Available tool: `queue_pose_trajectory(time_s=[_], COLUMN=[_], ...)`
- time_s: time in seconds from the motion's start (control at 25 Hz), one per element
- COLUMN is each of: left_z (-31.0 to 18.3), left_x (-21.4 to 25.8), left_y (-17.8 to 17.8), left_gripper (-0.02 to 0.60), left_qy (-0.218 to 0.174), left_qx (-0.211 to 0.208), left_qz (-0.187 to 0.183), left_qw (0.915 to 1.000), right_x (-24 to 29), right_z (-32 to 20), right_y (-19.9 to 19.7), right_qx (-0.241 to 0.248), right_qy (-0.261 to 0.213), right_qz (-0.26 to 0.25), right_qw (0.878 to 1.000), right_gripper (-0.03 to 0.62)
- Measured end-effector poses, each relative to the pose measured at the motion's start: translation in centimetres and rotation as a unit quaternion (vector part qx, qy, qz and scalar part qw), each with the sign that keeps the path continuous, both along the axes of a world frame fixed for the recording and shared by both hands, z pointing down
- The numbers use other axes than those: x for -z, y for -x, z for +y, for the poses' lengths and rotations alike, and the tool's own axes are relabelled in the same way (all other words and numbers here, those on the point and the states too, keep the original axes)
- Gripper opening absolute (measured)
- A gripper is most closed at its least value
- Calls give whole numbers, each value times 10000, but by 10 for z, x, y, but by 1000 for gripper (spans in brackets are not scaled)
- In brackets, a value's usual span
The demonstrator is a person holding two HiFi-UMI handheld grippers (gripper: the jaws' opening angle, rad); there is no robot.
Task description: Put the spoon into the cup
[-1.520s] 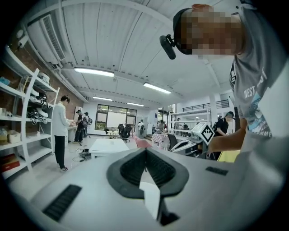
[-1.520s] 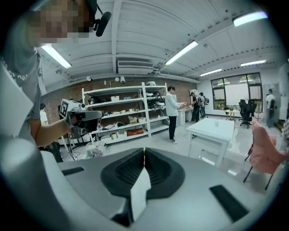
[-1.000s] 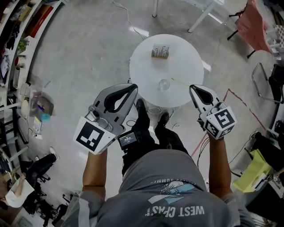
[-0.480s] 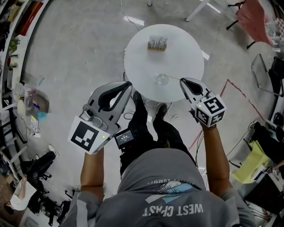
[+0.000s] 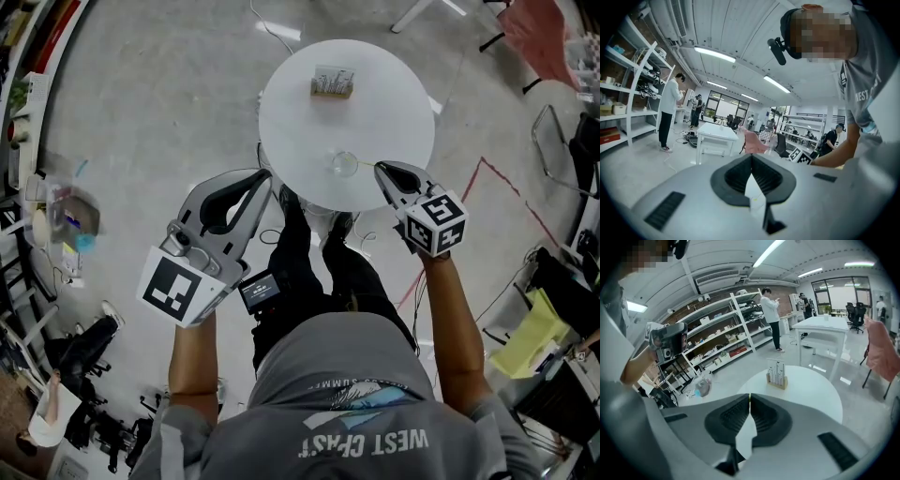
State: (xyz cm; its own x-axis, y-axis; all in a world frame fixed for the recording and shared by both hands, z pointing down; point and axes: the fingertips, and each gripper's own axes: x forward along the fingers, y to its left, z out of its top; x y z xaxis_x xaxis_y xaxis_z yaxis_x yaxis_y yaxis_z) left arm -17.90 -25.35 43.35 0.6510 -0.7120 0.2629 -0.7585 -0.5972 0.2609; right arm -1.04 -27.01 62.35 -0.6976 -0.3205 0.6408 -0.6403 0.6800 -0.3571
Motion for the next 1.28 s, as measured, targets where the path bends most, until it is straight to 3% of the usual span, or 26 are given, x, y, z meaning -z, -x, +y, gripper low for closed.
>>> queue_pose_trajectory(time_s=[0.4,0.72,1.0,1.28], left_z=[-3,2,7,13], left_x=[0,5,18,52], left_y=[3,2,3,-3], left_gripper=[5,5,5,5], left_qy=[35,-181,-433,-721], left_qx=[-9,-90,-109,-42], left_qz=[15,-83,-144,-152], left_qw=[10000,9998,9989,9973], right_x=[-9,-1,39,133], right_z=[5,3,-7,-18], right_y=[3,0,4,10], right_qx=[39,-30,-121,-33], right_qy=[228,124,-322,-1240], right_qz=[48,51,-176,-740], right_qw=[9997,9999,9993,9895], right_gripper=[9,54,55,14])
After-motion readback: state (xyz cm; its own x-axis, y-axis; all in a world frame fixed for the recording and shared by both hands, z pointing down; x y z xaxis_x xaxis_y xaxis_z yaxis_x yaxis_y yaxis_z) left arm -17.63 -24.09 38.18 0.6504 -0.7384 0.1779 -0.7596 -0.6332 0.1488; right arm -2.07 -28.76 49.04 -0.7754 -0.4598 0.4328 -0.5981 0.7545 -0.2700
